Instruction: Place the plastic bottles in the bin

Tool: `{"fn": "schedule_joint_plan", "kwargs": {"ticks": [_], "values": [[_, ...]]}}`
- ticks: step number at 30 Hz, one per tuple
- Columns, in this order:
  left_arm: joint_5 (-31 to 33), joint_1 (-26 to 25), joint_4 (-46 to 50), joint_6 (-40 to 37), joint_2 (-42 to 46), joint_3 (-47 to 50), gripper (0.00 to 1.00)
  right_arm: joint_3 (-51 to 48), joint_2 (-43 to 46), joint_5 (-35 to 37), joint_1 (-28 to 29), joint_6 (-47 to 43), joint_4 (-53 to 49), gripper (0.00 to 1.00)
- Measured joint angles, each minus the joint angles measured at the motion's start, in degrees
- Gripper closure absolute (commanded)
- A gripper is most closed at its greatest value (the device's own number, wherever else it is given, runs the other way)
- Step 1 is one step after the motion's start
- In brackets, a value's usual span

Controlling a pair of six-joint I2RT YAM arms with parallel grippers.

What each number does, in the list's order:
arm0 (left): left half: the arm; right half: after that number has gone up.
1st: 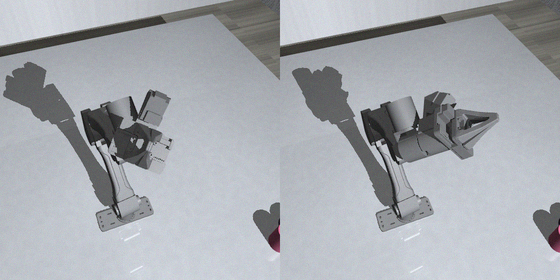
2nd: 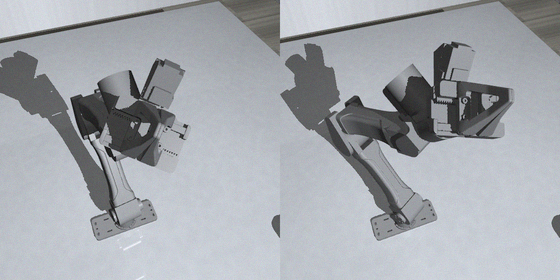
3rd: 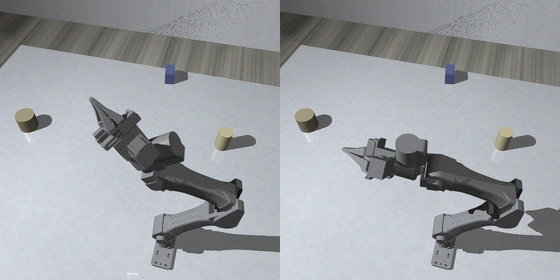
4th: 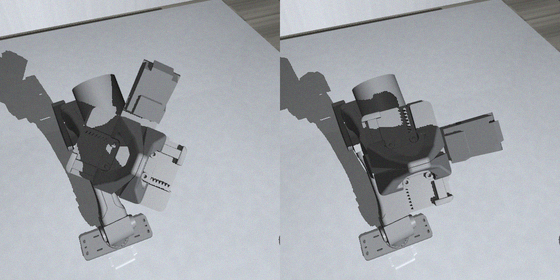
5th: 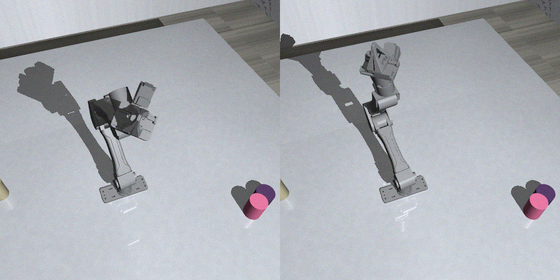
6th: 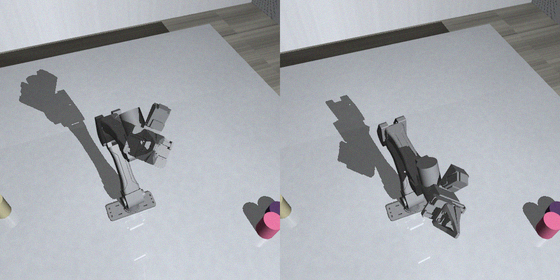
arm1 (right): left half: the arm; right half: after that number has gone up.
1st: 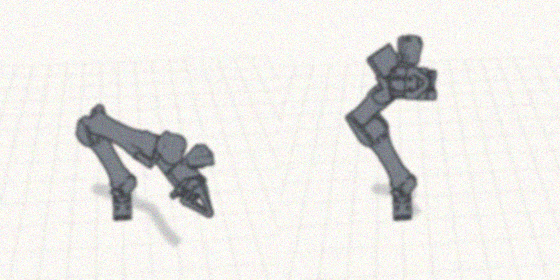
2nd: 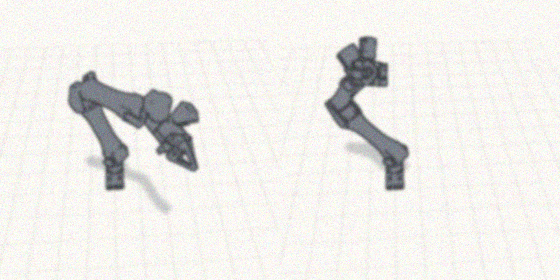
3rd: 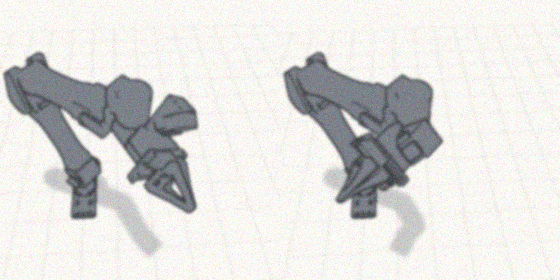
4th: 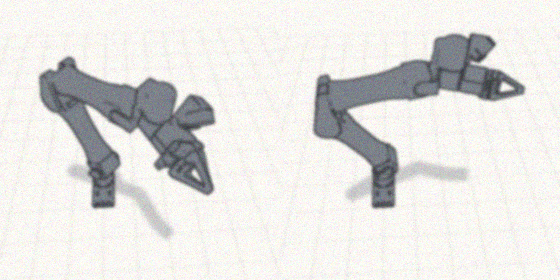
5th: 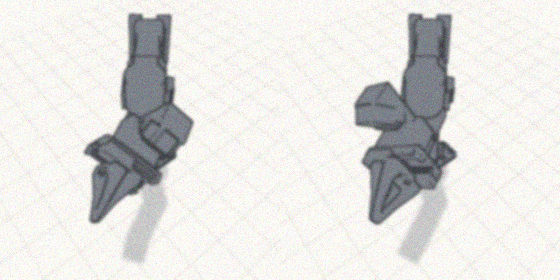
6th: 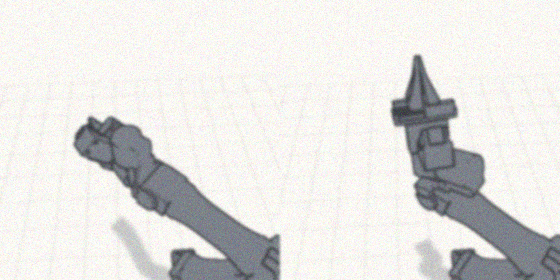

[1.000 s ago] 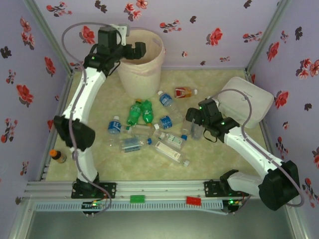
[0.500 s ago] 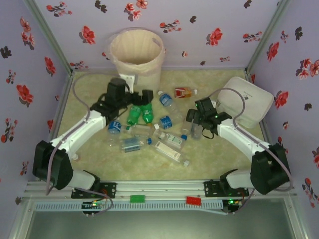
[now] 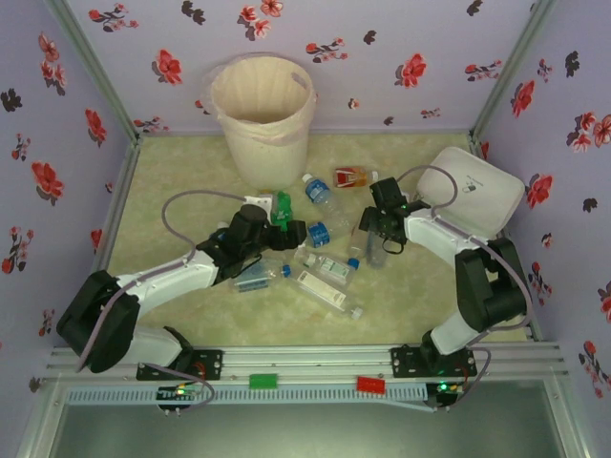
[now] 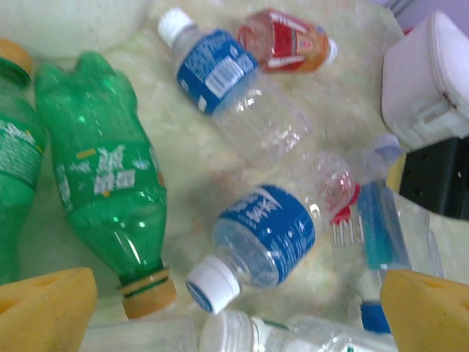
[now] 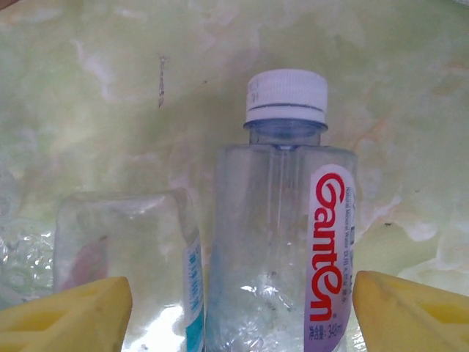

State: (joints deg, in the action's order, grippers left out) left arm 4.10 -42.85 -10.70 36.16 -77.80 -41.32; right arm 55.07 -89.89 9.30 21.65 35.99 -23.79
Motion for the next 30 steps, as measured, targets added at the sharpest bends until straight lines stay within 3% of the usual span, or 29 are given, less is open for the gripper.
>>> {"fn": "schedule_joint_plan", "kwargs": {"ticks": [12,30], "values": [[2.4,0.0,-2.3,-0.5,-1.6,-2.6,0.0,-4.5,4.8,-0.4,-4.2,0.4,3.7,0.3],[1.9,0.0,-0.6,-0.5,-4.1,-5.6,0.0,-6.5,-3.5,-7.2,-6.7,0.4,12.8,0.4]]}}
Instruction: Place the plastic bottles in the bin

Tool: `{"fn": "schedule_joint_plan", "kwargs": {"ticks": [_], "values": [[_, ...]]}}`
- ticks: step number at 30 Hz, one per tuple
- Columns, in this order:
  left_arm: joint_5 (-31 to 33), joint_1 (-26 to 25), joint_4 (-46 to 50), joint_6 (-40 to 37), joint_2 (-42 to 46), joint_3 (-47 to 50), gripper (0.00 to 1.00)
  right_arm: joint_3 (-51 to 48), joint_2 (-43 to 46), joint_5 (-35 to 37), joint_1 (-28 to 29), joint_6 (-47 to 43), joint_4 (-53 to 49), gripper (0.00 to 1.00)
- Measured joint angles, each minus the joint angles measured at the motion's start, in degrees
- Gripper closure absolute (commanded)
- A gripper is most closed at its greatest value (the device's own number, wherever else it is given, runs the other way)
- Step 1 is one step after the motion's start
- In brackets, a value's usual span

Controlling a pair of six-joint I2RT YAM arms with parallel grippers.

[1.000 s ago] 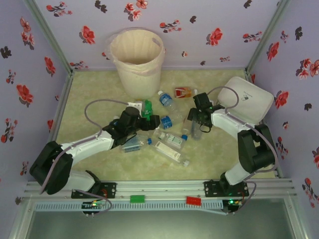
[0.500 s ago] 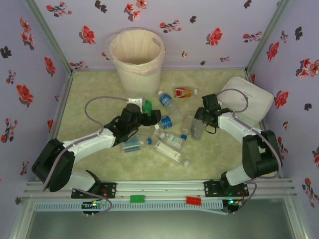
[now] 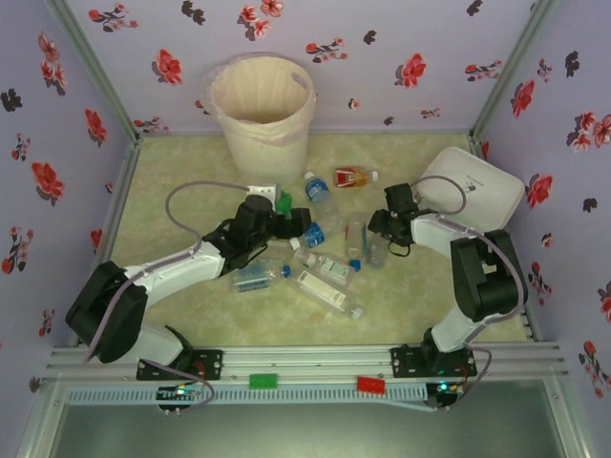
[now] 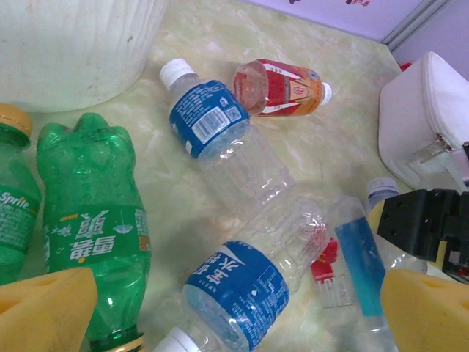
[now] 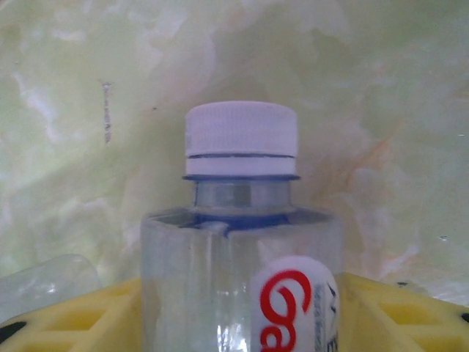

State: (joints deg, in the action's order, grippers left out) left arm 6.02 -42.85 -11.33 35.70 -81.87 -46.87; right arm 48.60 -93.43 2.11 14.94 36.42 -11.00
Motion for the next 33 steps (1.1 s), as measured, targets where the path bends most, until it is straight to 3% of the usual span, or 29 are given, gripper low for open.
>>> {"fn": "schedule_joint_plan", "kwargs": {"ticks": [9,16,24,33], "values": [[-3.7,0.0,0.1,0.0,-0.7,-2.5,0.0,-2.6,0.9,-0.5,-1.1,0.1,1.7,0.5],[-11.0,-0.8,-1.2,-0.1,-1.6,-3.3,0.0,-6.0,12.7,-3.1,-1.1,0.3,1.4,0.52],[-16.6,-7.2,-2.0,-0.7,-3.4,-5.8,0.0,-8.6,27.1,-10.5,-0.4,5.4,5.7,0.53],[-19.2,-12.3,-3.3,-0.2,-8.0,-9.2,0.0,-9.3,31.3,-14.6,6.7,10.3,10.4,0.53]]}}
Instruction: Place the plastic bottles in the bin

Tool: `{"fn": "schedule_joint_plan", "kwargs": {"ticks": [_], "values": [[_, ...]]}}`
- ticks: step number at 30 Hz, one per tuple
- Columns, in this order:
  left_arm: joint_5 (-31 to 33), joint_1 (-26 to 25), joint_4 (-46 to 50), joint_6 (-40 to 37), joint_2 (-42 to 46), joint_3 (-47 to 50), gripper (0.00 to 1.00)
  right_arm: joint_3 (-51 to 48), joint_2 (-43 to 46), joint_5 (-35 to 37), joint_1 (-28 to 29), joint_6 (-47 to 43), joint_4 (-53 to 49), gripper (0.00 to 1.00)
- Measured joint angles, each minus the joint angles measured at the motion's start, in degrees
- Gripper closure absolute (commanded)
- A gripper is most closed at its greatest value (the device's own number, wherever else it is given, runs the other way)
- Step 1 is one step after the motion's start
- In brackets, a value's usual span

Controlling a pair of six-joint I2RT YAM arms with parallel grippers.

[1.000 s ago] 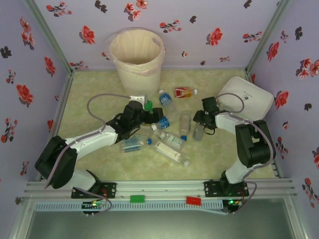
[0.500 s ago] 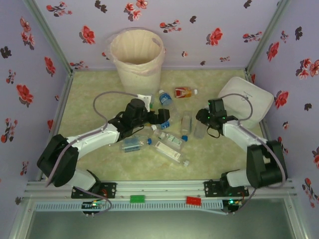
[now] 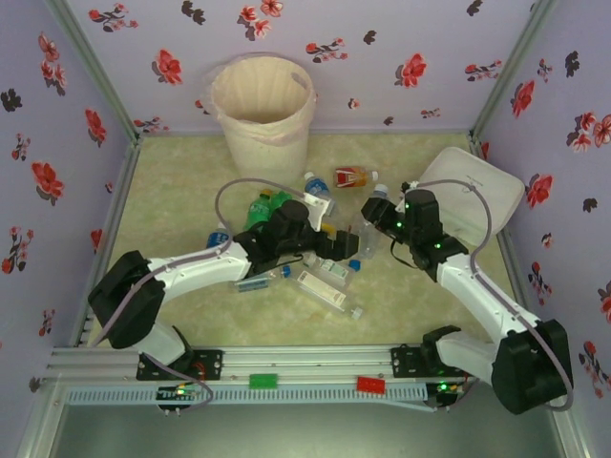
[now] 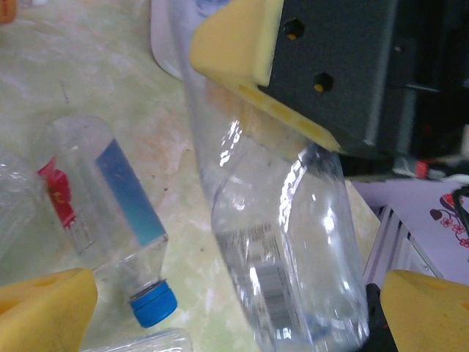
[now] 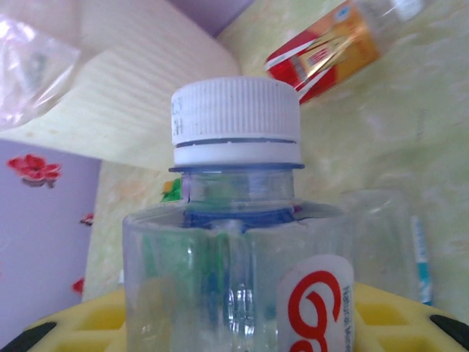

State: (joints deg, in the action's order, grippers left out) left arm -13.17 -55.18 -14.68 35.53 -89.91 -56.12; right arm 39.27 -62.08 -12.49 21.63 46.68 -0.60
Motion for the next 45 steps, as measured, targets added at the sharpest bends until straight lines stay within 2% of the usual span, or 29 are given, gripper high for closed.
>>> {"fn": "schedule_joint_plan", "kwargs": {"ticks": [15,22,25,26,28,29,33,39,45], "values": [[-5.0,-0.4,-3.6,2.3,-6.3,-3.6,0.11,-0.8,1.1,-0.2,2.7,2.9,3.0,0.54],[-6.5,-0.8,-4.6,4.0,-7.3,-4.0,0.44,-1.9,1.1,0.2,2.8,3.3,3.8,0.5],[-6.6,-0.8,-4.4,4.4,-7.3,-4.0,0.53,-1.9,1.1,0.7,2.8,3.2,4.3,0.41],[-6.6,-0.8,-4.4,4.5,-7.3,-4.0,0.54,-1.9,1.1,0.8,2.8,3.2,4.4,0.35],[-6.4,-0.8,-4.4,4.5,-7.3,-4.0,0.54,-1.7,1.0,0.9,2.8,2.9,4.2,0.19],[-6.4,-0.8,-4.3,4.5,-7.3,-4.0,0.54,-1.2,1.0,1.0,2.9,2.7,3.7,0.14],[-6.1,0.1,-4.3,4.4,-7.0,-4.0,0.54,3.7,0.5,3.7,2.8,-0.3,-2.4,0.02],[-5.4,4.0,1.6,1.6,-4.0,-4.4,0.54,11.1,0.6,7.2,-0.2,-5.0,-8.4,0.0],[-3.9,10.4,13.3,-5.2,0.3,-11.3,0.54,11.3,0.4,8.0,-3.8,-7.3,-11.8,0.0]]}}
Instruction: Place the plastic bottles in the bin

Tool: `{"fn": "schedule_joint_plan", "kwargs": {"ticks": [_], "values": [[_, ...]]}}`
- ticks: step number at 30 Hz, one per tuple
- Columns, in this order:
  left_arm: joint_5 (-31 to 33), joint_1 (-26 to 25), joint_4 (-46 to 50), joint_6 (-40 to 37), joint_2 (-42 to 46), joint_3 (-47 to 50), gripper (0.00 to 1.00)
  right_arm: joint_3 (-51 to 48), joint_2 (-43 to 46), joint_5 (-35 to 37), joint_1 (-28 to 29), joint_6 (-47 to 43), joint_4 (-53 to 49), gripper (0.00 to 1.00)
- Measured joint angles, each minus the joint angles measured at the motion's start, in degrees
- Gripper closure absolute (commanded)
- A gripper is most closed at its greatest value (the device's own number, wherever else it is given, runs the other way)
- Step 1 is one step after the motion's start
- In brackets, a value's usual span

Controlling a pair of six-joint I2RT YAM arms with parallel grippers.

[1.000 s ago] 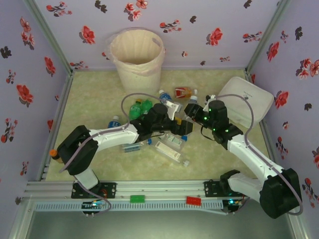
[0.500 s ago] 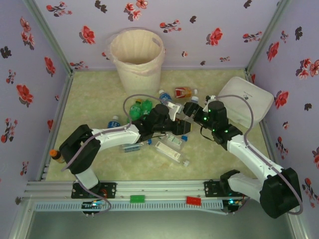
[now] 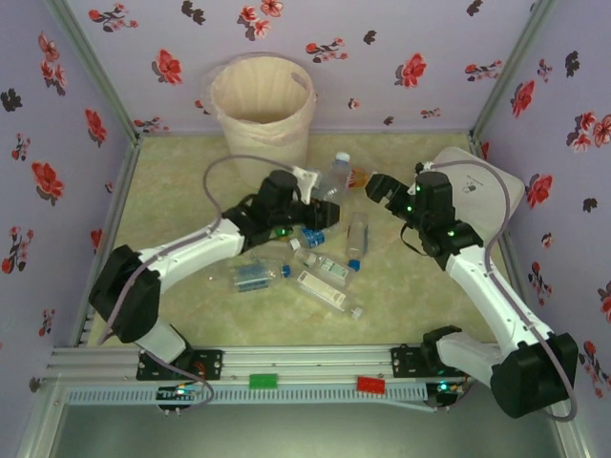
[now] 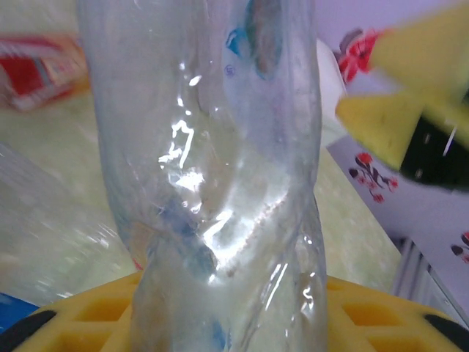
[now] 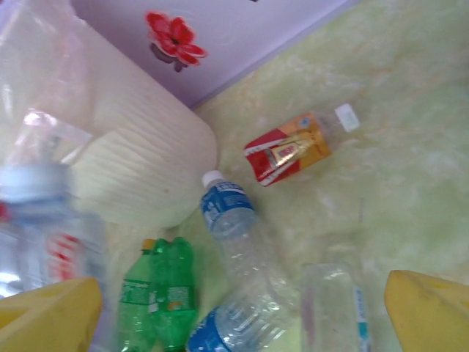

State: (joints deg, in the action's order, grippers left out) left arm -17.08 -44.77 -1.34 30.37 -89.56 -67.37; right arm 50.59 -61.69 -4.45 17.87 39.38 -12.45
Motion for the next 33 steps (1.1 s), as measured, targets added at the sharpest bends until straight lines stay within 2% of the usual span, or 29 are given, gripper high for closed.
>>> {"fn": "schedule_joint_plan", "kwargs": {"ticks": [11,19,27,30,33], "values": [[1.6,14.4,14.4,-11.7,-0.5,-24.5,0.55,-6.9,-5.2,-3.5,0.0,0.8,2.8,0.0],[2.1,22.1,19.8,-14.8,-11.1,-45.0,0.56,-9.1,-6.4,-4.8,0.9,2.2,5.6,0.0],[3.2,26.9,25.6,-14.8,-24.0,-58.6,0.55,-11.0,-6.3,-4.8,0.9,2.6,6.2,0.0],[3.6,27.6,29.3,-14.7,-29.5,-63.3,0.51,-11.1,-6.1,-4.8,0.9,2.6,6.2,0.0],[3.6,27.7,33.0,-14.6,-34.2,-67.6,0.39,-11.1,-6.1,-4.8,0.9,2.6,6.2,0.0]]}}
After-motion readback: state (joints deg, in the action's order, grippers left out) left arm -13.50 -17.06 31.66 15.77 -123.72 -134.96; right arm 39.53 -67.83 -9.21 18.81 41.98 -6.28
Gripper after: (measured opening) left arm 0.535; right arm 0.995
